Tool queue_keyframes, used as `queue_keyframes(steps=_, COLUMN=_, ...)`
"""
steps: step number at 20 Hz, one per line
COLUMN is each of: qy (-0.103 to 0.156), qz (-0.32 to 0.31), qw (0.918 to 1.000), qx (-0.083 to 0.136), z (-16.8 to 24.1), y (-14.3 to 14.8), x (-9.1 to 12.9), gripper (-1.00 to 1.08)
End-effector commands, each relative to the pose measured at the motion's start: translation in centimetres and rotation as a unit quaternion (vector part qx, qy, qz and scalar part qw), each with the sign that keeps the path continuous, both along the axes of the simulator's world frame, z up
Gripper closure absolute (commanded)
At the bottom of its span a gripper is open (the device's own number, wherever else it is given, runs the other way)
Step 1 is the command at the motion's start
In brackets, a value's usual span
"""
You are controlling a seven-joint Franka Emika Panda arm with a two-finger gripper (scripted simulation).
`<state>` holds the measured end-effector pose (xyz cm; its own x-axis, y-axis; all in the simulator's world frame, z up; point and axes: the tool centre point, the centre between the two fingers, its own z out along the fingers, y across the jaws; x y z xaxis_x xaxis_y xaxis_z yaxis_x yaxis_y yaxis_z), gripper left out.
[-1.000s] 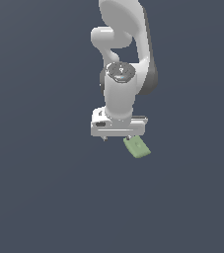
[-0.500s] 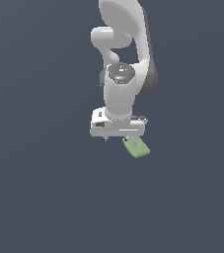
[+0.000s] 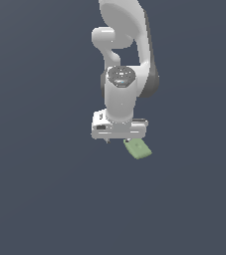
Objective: Pick up the object and move it to a goal position.
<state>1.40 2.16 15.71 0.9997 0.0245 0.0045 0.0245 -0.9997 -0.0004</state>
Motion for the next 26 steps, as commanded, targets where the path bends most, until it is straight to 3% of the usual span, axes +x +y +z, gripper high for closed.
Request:
queue_keyframes(steps=1, qy=0.007, qz=0.004, qw=1.0000, qx=0.003, z=-0.3, y=0.1, x=0.1, gripper=-0.60)
queue_keyframes(steps=8, qy=0.044, qz=0.028, qw=0.9983, qx=0.026, z=-1.9, y=0.7, x=0.6, gripper=-0.60)
queue_keyframes(steps=14, qy=0.092, qz=0.063, qw=0.9915, qx=0.068, z=-4.0, y=1.7, x=1.0, gripper=-0.60)
queue_keyframes(steps=20, qy=0.140, qz=0.106, qw=0.9754, qx=0.132, z=-6.1, y=3.0, x=1.2, gripper=-0.60)
queue_keyframes(steps=26, qy=0.177, qz=0.151, qw=0.9499, qx=0.209, z=-7.6, y=4.2, x=1.2, gripper=-0.60)
